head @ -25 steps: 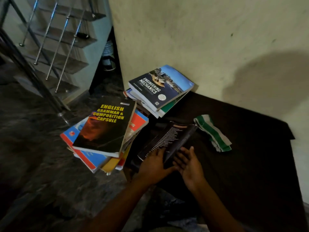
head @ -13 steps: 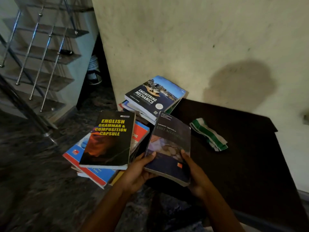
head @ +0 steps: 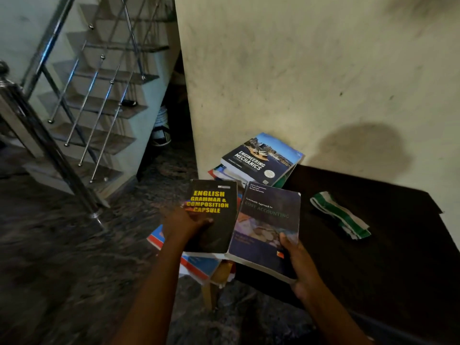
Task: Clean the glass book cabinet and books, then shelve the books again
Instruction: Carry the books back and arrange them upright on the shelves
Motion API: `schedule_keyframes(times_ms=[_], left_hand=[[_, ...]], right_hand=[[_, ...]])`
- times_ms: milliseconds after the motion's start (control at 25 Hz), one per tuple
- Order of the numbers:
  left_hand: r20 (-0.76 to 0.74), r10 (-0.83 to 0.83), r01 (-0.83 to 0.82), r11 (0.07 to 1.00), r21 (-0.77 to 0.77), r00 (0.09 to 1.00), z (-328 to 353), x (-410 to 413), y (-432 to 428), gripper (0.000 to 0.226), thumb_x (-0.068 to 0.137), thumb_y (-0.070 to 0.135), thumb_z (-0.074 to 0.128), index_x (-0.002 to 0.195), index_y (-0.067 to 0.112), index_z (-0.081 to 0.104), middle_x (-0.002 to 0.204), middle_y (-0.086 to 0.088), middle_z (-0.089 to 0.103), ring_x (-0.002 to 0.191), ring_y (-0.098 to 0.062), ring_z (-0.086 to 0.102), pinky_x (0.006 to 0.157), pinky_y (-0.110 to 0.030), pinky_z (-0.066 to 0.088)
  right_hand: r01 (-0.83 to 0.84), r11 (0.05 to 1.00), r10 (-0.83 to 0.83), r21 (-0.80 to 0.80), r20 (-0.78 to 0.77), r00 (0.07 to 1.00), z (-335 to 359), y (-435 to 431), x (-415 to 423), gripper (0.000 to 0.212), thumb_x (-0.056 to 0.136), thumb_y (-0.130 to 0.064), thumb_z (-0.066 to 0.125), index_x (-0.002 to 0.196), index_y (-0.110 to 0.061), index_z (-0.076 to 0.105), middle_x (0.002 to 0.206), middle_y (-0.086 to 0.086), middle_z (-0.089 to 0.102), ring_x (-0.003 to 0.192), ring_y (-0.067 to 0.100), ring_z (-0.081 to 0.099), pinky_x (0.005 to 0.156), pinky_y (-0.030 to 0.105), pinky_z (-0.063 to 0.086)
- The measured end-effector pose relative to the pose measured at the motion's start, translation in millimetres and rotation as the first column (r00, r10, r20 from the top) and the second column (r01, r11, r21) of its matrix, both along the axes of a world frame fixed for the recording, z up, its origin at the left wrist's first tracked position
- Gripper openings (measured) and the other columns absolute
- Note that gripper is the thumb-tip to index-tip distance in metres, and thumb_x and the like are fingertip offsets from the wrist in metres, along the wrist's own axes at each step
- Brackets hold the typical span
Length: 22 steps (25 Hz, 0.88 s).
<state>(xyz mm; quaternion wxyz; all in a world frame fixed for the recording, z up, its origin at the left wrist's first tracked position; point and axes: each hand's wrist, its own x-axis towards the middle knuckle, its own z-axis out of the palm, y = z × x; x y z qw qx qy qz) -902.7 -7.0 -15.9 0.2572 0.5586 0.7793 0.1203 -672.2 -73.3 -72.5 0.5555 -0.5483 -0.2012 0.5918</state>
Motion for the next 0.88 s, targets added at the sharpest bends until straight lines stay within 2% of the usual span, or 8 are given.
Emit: schedule_keyframes(times_ms=[200,320,400,480,560,640,720,880], left_hand=[[0.376,-0.031,0.014,0.999,0.047,0.926,7.6,-10.3,1.3,0.039,0.079,0.023,0.073,0.113,0.010,0.059,0.112,-0.008,0.061,0.109,-0.025,0.057,0.094,-0.036,0.045],[0.688,-0.097,0.007,0.991,0.132,0.719,9.4,-9.1,-0.3,0.018,0.091,0.013,0.057,0.109,0.010,0.057,0.101,-0.017,0.066,0.079,-0.019,0.065,0.064,-0.031,0.050],[0.790,-0.148,0.009,0.984,0.177,0.595,15.8,2.1,-4.3,0.015,0.094,0.012,0.051,0.108,0.010,0.056,0.091,-0.021,0.064,0.071,-0.020,0.063,0.058,-0.034,0.049],[0.821,-0.241,0.065,0.968,0.243,0.518,20.6,24.6,-10.0,0.024,0.094,0.016,0.053,0.117,0.011,0.054,0.100,-0.020,0.065,0.084,-0.027,0.066,0.073,-0.043,0.054],[0.836,-0.299,0.085,0.952,0.294,0.460,24.4,52.4,-16.8,0.029,0.092,0.019,0.054,0.121,0.013,0.056,0.108,-0.011,0.068,0.097,-0.027,0.065,0.085,-0.043,0.053],[0.840,-0.358,0.149,0.934,0.326,0.407,34.8,92.1,-24.6,0.024,0.092,0.017,0.054,0.116,0.014,0.059,0.102,-0.007,0.069,0.091,-0.023,0.066,0.076,-0.030,0.056],[0.817,-0.429,0.257,0.900,0.351,0.385,38.4,140.6,-40.3,0.016,0.093,0.014,0.052,0.107,0.017,0.059,0.091,-0.002,0.067,0.078,-0.018,0.063,0.059,-0.015,0.053],[0.832,-0.433,0.411,0.867,0.280,0.346,39.4,249.9,-71.2,0.015,0.093,0.019,0.053,0.106,0.018,0.060,0.095,-0.010,0.068,0.073,-0.017,0.066,0.058,-0.023,0.052]], right_hand=[[0.003,0.998,-0.007,0.055,0.086,0.996,19.7,-5.1,-8.1,0.013,0.094,-0.016,0.052,0.102,-0.016,0.062,0.095,0.006,0.069,0.083,0.019,0.066,0.067,0.031,0.051],[0.011,0.998,-0.019,0.059,0.128,0.992,31.2,-10.5,-4.1,0.023,0.093,-0.020,0.054,0.115,-0.016,0.059,0.104,0.007,0.068,0.092,0.023,0.066,0.084,0.042,0.053],[0.045,0.997,-0.052,0.059,0.127,0.991,41.1,-20.0,2.1,0.025,0.092,-0.021,0.054,0.116,-0.017,0.059,0.105,0.007,0.069,0.097,0.025,0.065,0.094,0.047,0.048],[0.105,0.992,-0.113,0.073,0.107,0.988,50.8,-36.9,17.0,0.017,0.093,-0.021,0.052,0.107,-0.023,0.061,0.099,0.001,0.070,0.092,0.021,0.066,0.088,0.041,0.051],[0.161,0.982,-0.173,0.095,0.142,0.975,62.5,-57.5,37.9,0.014,0.094,-0.022,0.050,0.102,-0.025,0.061,0.096,-0.001,0.070,0.080,0.009,0.068,0.072,0.028,0.053],[0.257,0.955,-0.284,0.145,0.213,0.935,72.1,-81.9,72.5,0.013,0.095,-0.020,0.048,0.098,-0.022,0.061,0.091,-0.002,0.069,0.064,-0.001,0.066,0.058,0.016,0.050],[0.349,0.923,-0.381,0.160,0.259,0.888,77.5,-113.2,112.5,0.018,0.094,-0.025,0.049,0.103,-0.018,0.063,0.088,-0.004,0.070,0.066,0.002,0.068,0.059,0.018,0.052],[0.518,0.836,-0.548,0.181,0.222,0.807,85.4,-174.7,195.7,0.022,0.093,-0.033,0.050,0.104,-0.020,0.063,0.089,-0.001,0.073,0.079,0.015,0.070,0.067,0.029,0.056]])
